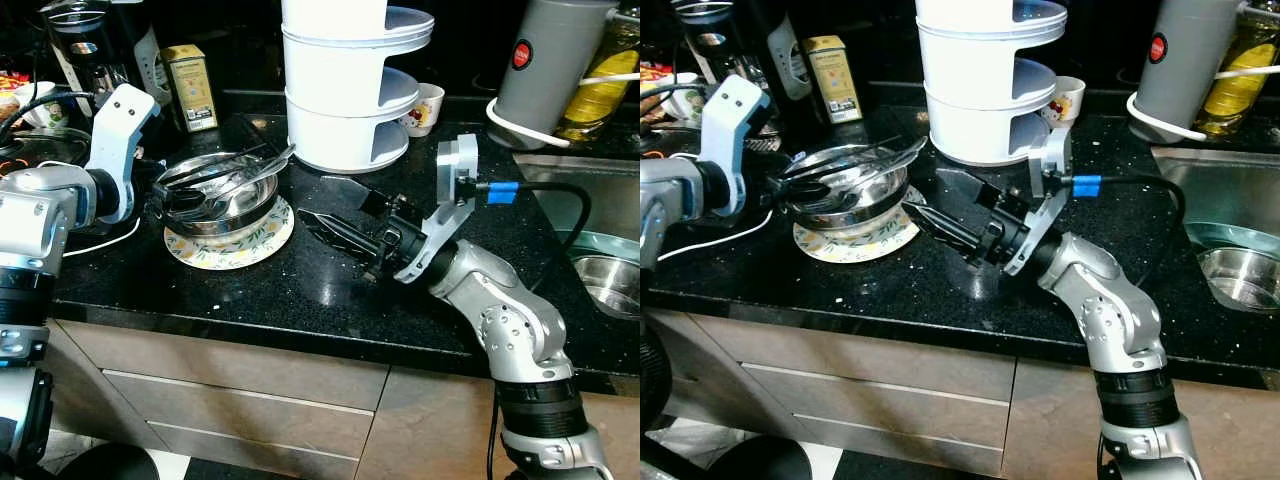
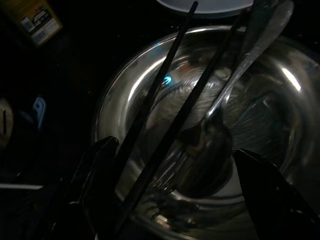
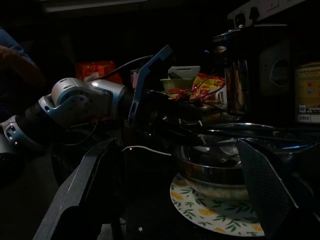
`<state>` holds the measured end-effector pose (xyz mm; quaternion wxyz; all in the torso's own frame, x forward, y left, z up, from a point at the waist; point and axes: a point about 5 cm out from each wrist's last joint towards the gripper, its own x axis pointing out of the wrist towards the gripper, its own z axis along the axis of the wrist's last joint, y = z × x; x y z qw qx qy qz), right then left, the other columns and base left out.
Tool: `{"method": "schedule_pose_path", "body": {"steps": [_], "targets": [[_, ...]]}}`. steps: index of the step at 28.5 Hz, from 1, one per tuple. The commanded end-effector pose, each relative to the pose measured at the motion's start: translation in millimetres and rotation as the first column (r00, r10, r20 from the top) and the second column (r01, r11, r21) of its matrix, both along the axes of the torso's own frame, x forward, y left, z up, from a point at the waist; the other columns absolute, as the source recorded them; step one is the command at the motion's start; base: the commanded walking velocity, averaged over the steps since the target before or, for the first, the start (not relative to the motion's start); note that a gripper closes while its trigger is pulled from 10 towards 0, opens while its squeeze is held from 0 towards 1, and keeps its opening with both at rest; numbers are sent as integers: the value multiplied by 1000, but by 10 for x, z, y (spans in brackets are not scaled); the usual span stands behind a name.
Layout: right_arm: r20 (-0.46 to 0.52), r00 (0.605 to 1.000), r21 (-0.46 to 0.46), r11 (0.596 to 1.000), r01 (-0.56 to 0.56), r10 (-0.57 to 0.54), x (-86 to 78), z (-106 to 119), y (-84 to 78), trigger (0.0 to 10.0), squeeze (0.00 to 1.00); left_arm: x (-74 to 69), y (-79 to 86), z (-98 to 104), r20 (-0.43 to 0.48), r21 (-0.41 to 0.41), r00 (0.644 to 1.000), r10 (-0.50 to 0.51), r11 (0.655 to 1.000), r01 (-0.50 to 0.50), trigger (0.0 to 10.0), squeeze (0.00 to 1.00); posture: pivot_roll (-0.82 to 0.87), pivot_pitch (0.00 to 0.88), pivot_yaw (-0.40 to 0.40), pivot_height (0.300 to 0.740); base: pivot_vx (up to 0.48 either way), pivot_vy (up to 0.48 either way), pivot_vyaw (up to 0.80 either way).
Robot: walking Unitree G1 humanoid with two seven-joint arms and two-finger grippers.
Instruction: Kitchen organization
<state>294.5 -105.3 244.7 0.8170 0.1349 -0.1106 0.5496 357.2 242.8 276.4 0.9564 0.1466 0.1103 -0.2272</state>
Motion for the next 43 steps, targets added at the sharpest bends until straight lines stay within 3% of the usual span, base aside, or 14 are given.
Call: {"method": "schedule_pose_path", "body": {"steps": [1, 15, 22, 30, 31, 32, 43], "targets": [[-1, 1000, -21, 1000, -18, 18, -30, -9, 40, 10000, 0, 16, 100, 12, -2, 25, 999, 35, 999, -35, 10000, 0, 6, 0, 14, 740, 0, 0, 0], [-15, 1000, -48, 999, -19, 18, -88, -5, 10, 10000, 0, 144, 113, 69, 47, 8, 996, 74, 997, -74, 10000, 0, -43, 16, 2, 740, 0, 0, 0], [-30, 1000, -73, 997, -6, 4, -134, 2, -43, 10000, 0, 206, -20, -53, -2, -31, 1000, 14, 999, -14, 10000, 0, -77, 48, -2, 740, 0, 0, 0], [-39, 999, -83, 997, 1, -4, -150, 15, -51, 10000, 0, 243, -90, -54, -19, -25, 999, -32, 999, 32, 10000, 0, -84, 64, -5, 740, 0, 0, 0], [-40, 999, -85, 996, 3, -6, -151, 16, -47, 10000, 0, 250, -98, -31, -17, -32, 999, -42, 999, 41, 5451, 0, -83, 67, -5, 740, 0, 0, 0], [-42, 999, -85, 996, 3, -7, -153, 18, -45, 10000, 0, 251, -102, -18, -17, -35, 999, -46, 998, 46, 118, 0, -83, 67, -4, 740, 0, 0, 0], [-48, 999, -85, 996, 22, -26, -140, 4, -57, 10000, 0, 236, -99, 15, -45, -31, 996, -71, 997, 69, 0, 0, -66, 61, 2, 740, 0, 0, 0]]}}
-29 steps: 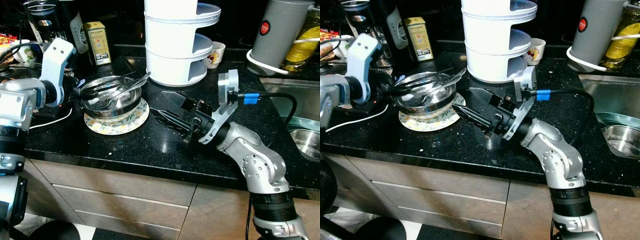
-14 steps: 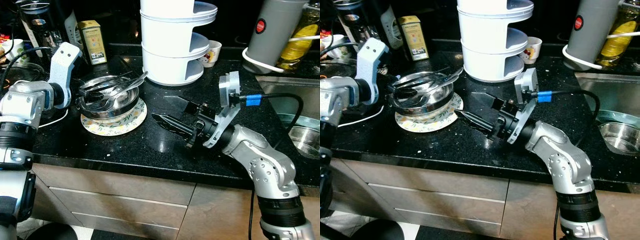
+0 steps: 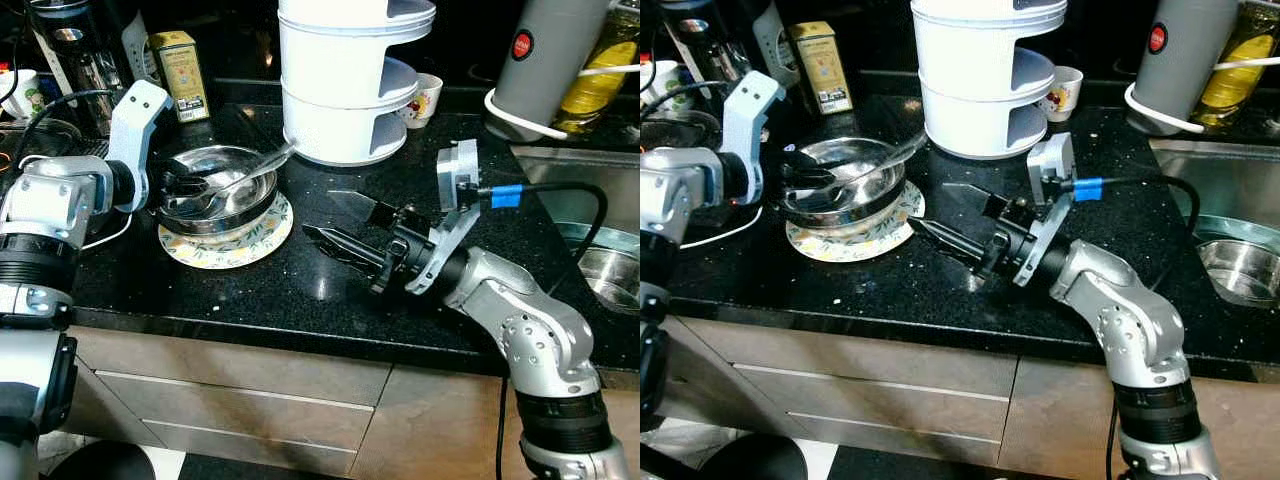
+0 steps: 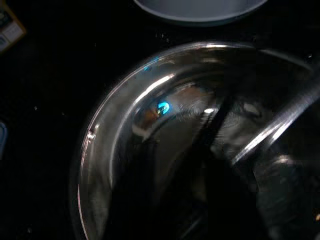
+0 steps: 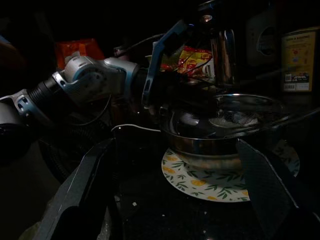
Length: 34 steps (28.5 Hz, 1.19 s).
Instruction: Kitchen organization
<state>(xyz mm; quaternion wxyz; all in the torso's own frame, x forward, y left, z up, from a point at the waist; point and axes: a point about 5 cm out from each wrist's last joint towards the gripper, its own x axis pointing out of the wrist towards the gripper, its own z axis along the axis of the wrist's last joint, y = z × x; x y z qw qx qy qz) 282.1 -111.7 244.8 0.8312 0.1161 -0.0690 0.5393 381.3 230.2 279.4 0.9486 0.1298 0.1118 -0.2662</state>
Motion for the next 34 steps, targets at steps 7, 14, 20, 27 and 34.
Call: {"method": "schedule_pose_path", "body": {"steps": [7, 14, 20, 27, 34], "targets": [[4, 1000, 1, 1000, 8, -8, 19, -11, 38, 10000, 0, -2, 41, 41, -4, 7, 1000, 15, 1000, -15, 0, 0, -54, 47, 12, 740, 0, 0, 0], [11, 1000, 15, 1000, 15, -15, 49, -17, 70, 10000, 0, -17, 62, 184, 60, -34, 997, 52, 998, -50, 0, 0, -40, 23, 24, 740, 0, 0, 0], [20, 999, 28, 999, 25, -26, 85, -12, 88, 10000, 0, -58, 68, 254, 112, -95, 991, 80, 993, -69, 0, 0, -26, 1, 25, 740, 0, 0, 0], [25, 999, 49, 998, 43, -44, 133, -17, 108, 10000, 0, -137, 76, 438, 225, -204, 970, 93, 978, -46, 0, 0, -6, 0, 29, 740, 0, 0, 0], [8, 994, 37, 994, 106, -106, 213, -79, 286, 10000, 0, -273, 68, 621, 369, -337, 911, 181, 940, -50, 0, 0, 4, 0, 27, 740, 0, 0, 0]]}}
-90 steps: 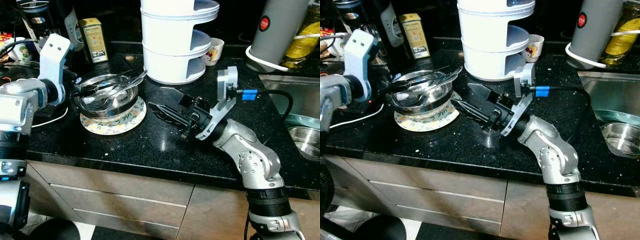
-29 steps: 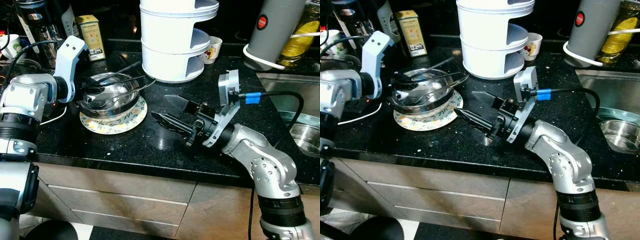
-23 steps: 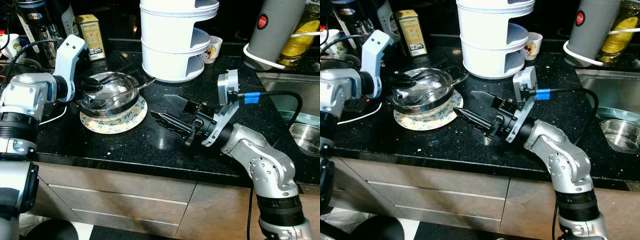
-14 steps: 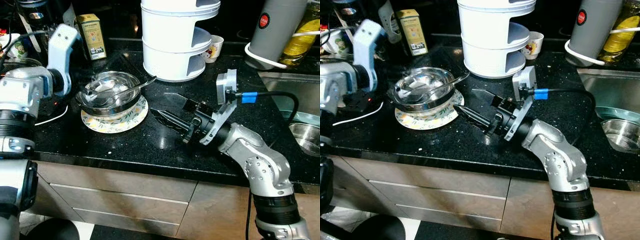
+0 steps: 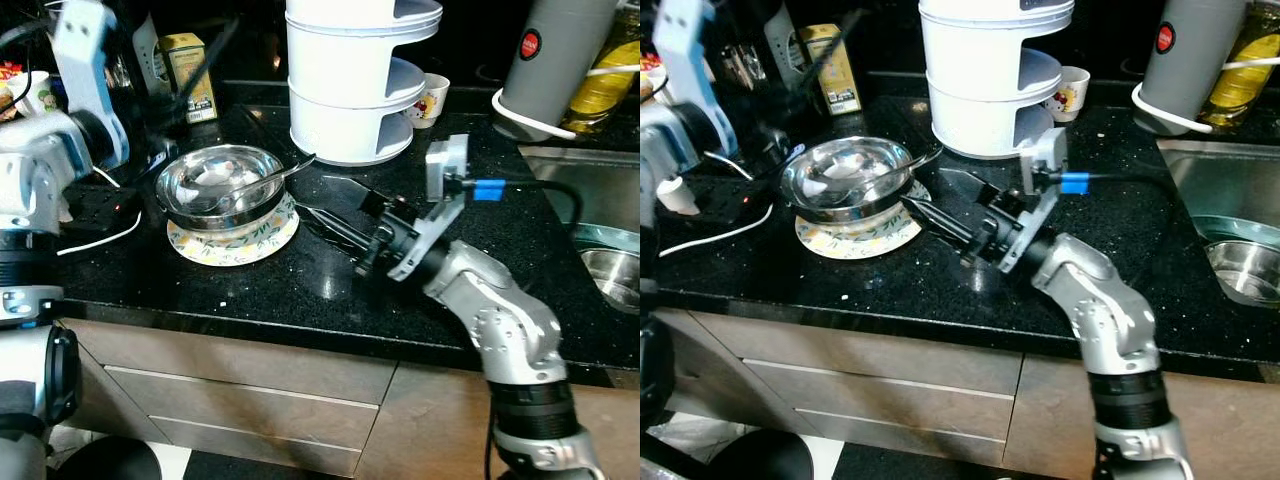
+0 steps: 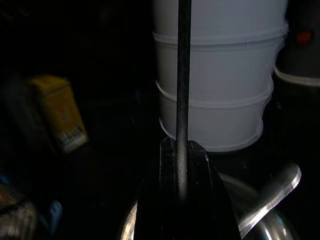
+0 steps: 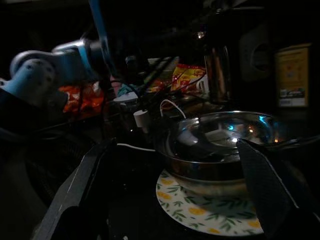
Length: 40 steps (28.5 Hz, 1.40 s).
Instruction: Kitchen organization
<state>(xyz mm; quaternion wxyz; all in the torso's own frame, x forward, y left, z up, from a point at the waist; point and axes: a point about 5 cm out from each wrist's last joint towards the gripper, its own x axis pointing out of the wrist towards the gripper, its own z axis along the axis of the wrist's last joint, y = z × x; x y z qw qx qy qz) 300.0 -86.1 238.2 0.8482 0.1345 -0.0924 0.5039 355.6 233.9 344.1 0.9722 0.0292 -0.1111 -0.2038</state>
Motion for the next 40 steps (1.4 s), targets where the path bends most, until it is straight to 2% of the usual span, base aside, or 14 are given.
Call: {"method": "schedule_pose_path", "body": {"steps": [1, 6, 10, 14, 19, 22, 25, 28, 29, 30, 31, 34, 37, 40], "targets": [[-4, 999, -24, 999, 46, -46, 54, -22, 51, 10000, 0, -30, 36, -23, 24, -42, 999, 34, 999, -33, 0, 0, 4, 0, 27, 740, 0, 0, 0], [-80, 963, -31, 966, 256, -257, 303, -60, 99, 10000, 0, -119, -43, -114, 88, -61, 988, 125, 991, -119, 0, 0, 23, 0, 23, 740, 0, 0, 0], [-96, 942, -48, 947, 319, -322, 400, -78, 87, 10000, 0, -189, -133, -172, 116, -95, 981, 154, 985, -143, 0, 0, 38, 0, 17, 740, 0, 0, 0], [-106, 916, -48, 922, 385, -388, 495, -73, 27, 10000, 0, -331, -271, -385, 111, -172, 971, 212, 966, -192, 0, 0, 46, 0, 8, 740, 0, 0, 0], [-116, 878, -74, 885, 459, -465, 581, -102, -35, 10000, 0, -439, -294, -471, 120, -194, 950, 290, 945, -264, 0, 0, 55, 0, 1, 740, 0, 0, 0], [-180, 867, -57, 884, 463, -465, 622, -121, -33, 10000, 0, -506, -336, -492, 136, -232, 935, 329, 928, -292, 0, 0, 61, 0, -4, 740, 0, 0, 0], [-259, 880, 21, 908, 418, -399, 635, -68, 35, 10000, 0, -545, -393, -516, 149, -224, 924, 351, 922, -314, 0, 0, 66, 0, -16, 740, 0, 0, 0], [-289, 889, 62, 919, 388, -356, 635, -24, 87, 10000, 0, -565, -417, -534, 149, -220, 920, 362, 919, -326, 0, 0, 66, 0, -16, 740, 0, 0, 0], [-307, 897, 97, 928, 360, -317, 635, 19, 132, 10000, 0, -578, -433, -552, 146, -219, 916, 374, 915, -339, 1098, 0, 68, 0, -23, 740, 0, 0, 0], [-316, 905, 124, 933, 339, -287, 636, 57, 169, 10000, 0, -587, -442, -570, 140, -215, 911, 387, 910, -354, 1098, 0, 69, 0, -25, 740, 0, 0, 0], [-318, 910, 137, 936, 323, -268, 644, 91, 213, 10000, 0, -594, -442, -591, 134, -210, 906, 402, 905, -371, 10000, 0, 73, 0, -30, 740, 0, 0, 0], [-313, 914, 130, 942, 309, -257, 667, 125, 291, 10000, 0, -604, -432, -625, 121, -207, 899, 421, 896, -392, 10000, 0, 76, 0, -34, 740, 0, 0, 0], [-289, 905, 12, 944, 329, -312, 739, 95, 403, 10000, 0, -639, -409, -668, 111, -193, 887, 448, 885, -423, 10000, 0, 95, 0, -47, 740, 0, 0, 0], [-291, 897, -21, 940, 340, -331, 782, 105, 436, 10000, 0, -668, -407, -682, 118, -179, 881, 458, 883, -434, 10000, 0, 103, 0, -56, 740, 0, 0, 0]]}}
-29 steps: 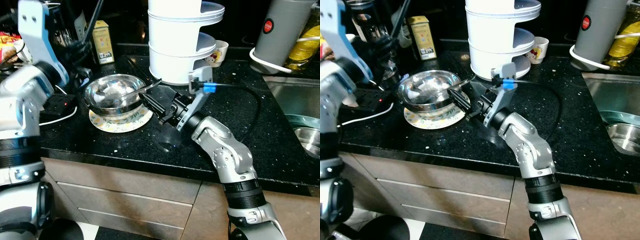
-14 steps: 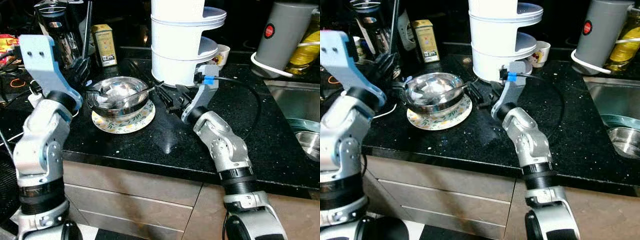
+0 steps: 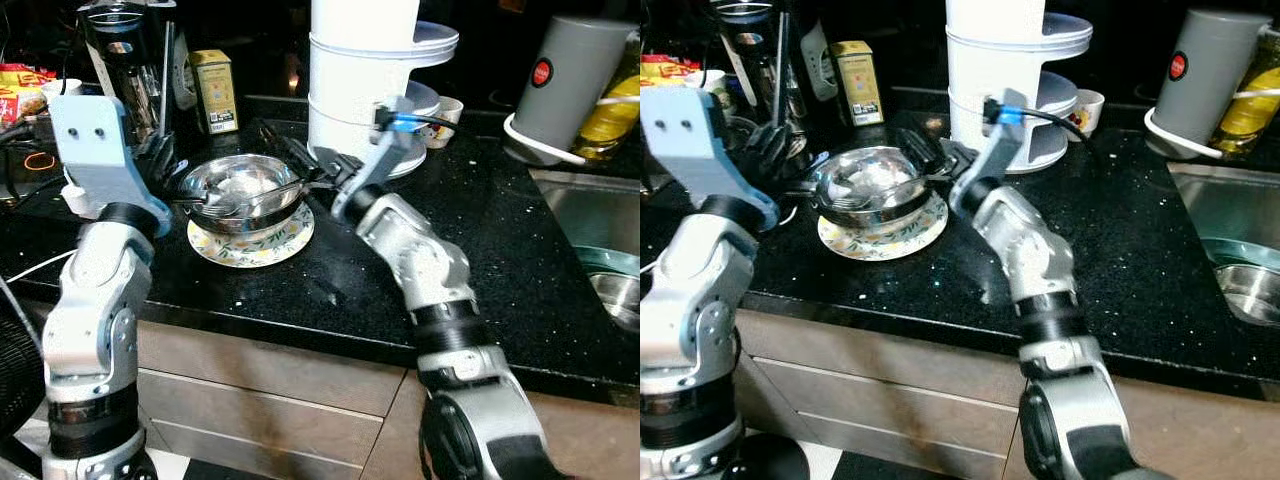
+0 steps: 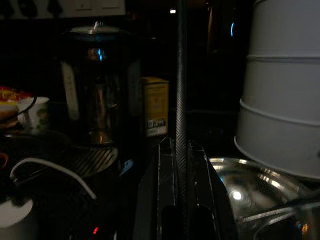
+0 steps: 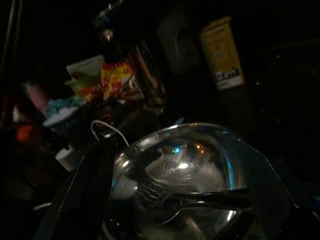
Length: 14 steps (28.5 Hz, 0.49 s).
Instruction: Kitchen organization
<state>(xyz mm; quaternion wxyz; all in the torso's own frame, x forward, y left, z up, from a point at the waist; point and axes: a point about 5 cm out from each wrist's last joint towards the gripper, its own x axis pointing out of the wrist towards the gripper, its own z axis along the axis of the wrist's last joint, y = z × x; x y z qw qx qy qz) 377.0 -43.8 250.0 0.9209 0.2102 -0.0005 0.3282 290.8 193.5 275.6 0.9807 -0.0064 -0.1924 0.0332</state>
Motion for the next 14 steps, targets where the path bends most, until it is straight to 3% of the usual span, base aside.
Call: {"method": "schedule_pose_path", "body": {"steps": [1, 11, 14], "targets": [[-11, 1000, -23, 1000, 16, -16, 26, -7, 15, 10000, 0, -24, -5, -1, -2, 5, 1000, 12, 1000, -12, 10000, 0, 103, 0, -56, 740, 0, 0, 0], [-48, 997, -50, 997, 53, -56, 124, 37, -13, 10000, 0, -21, -94, -13, -4, -2, 1000, 19, 1000, -19, 10000, 0, 102, 0, -61, 740, 0, 0, 0], [-30, 998, 13, 999, 51, -50, 120, 99, -54, 10000, 0, -20, -111, -16, -3, -3, 1000, 14, 1000, -14, 10000, 0, 95, 0, -58, 740, 0, 0, 0]]}}
